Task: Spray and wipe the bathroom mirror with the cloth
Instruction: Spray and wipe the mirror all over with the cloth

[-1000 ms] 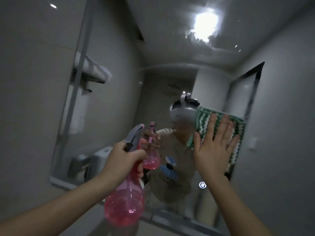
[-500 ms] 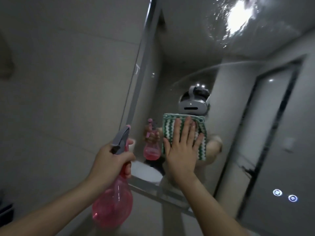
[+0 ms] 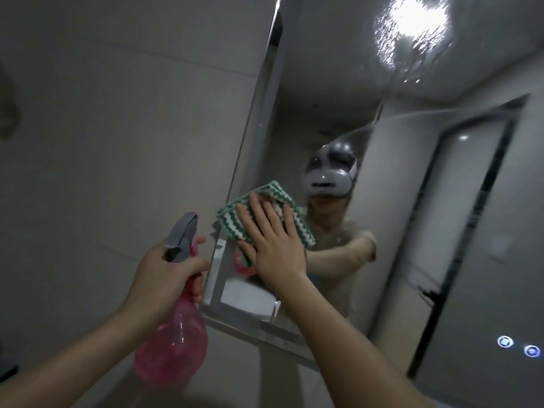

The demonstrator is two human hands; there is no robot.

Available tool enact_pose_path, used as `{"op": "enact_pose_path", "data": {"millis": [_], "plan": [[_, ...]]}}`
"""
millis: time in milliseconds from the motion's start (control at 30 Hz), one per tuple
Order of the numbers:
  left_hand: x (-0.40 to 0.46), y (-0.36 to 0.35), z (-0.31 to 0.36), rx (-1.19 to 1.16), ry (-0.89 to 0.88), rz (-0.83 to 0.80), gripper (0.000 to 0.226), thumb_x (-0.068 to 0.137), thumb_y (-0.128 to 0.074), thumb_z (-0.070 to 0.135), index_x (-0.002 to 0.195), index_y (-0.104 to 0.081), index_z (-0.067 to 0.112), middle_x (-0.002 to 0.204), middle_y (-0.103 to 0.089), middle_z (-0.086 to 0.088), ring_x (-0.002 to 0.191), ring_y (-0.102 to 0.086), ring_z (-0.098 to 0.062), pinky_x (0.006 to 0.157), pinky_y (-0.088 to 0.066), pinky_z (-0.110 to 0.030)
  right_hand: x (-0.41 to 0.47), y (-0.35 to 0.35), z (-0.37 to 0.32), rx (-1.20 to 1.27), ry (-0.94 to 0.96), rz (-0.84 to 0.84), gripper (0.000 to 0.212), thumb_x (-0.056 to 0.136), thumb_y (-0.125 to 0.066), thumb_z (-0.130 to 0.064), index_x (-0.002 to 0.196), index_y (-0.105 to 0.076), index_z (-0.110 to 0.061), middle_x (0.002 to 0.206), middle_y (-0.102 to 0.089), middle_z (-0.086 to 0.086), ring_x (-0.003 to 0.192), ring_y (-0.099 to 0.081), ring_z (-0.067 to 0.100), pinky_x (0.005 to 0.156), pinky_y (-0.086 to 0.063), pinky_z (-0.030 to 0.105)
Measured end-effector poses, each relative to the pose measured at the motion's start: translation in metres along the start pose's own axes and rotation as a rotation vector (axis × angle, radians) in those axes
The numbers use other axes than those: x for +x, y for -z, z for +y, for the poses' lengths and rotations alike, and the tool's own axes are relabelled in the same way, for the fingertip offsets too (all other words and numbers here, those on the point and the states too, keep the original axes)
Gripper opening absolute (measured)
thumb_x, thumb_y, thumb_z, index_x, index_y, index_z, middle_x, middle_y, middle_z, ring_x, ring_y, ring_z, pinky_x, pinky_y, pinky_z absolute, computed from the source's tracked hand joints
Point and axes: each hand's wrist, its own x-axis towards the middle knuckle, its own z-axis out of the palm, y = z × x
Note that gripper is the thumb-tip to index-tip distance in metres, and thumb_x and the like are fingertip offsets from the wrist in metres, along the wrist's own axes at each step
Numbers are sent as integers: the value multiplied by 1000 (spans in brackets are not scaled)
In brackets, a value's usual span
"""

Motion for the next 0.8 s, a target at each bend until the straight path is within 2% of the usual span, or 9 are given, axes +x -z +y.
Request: {"op": "enact_pose_path", "data": {"millis": [100,233,333,433,500,567,600,667,800], "plan": [[7,-13,16,9,-52,-13,30,81,-53,-14,105,-58,3,39,-44,-12,33,-41,-22,37,-39,-26,23,15,36,-39,64,34,58,95,-22,-47,148,-31,-25,156,-26,2,142,-28,20,116,-4,46],[21,-45,41,43,-116,-55,27,81,-53,-14,104,-56,0,40,-45,-11,34,-41,-22,39,-41,-27,59,38,83,-39,-22,62,57,94,-27,-48,144,-41,-25,151,-38,4,137,-39,23,113,-14,48],[40,-71,66,79,-191,-95,26,80,-54,-14,101,-58,1,40,-45,-8,33,-43,-19,38,-40,-27,78,56,128,-52,-95,65,60,95,-18,-50,149,-31,-27,155,-28,3,142,-30,23,114,-7,47],[61,-101,95,124,-293,-135,26,80,-57,-10,98,-58,7,41,-47,-5,36,-45,-22,45,-42,-30,88,74,181,-56,-216,176,58,96,-23,-50,148,-33,-26,155,-30,4,141,-31,23,114,-7,45],[72,-122,117,115,-335,-126,24,79,-58,-9,96,-58,8,41,-48,-5,37,-46,-23,48,-43,-31,88,89,218,-92,-255,158,58,98,-19,-52,152,-17,-30,160,-14,2,146,-16,20,115,2,43],[79,-143,138,73,-352,-114,21,79,-56,-9,94,-56,6,40,-47,-3,36,-46,-19,43,-42,-28,82,99,252,-99,-303,109,57,99,-12,-53,151,5,-35,160,9,-4,147,6,14,115,13,41],[81,-152,148,47,-352,-107,20,79,-56,-9,92,-55,6,40,-47,-2,34,-45,-17,41,-41,-27,77,104,266,-89,-339,110,57,99,-11,-52,150,9,-36,159,14,-5,146,11,13,115,14,40],[84,-166,163,8,-348,-93,17,80,-55,-9,86,-53,7,41,-46,-4,33,-44,-16,40,-40,-25,64,113,293,-77,-402,141,57,100,-12,-51,151,9,-36,159,16,-5,146,12,13,115,15,39],[81,-188,174,-9,-330,-83,13,80,-53,-6,79,-52,7,36,-45,-1,37,-43,-20,49,-38,-30,29,119,334,-50,-543,137,57,100,-10,-52,151,11,-35,159,15,-3,146,12,14,114,17,37]]}}
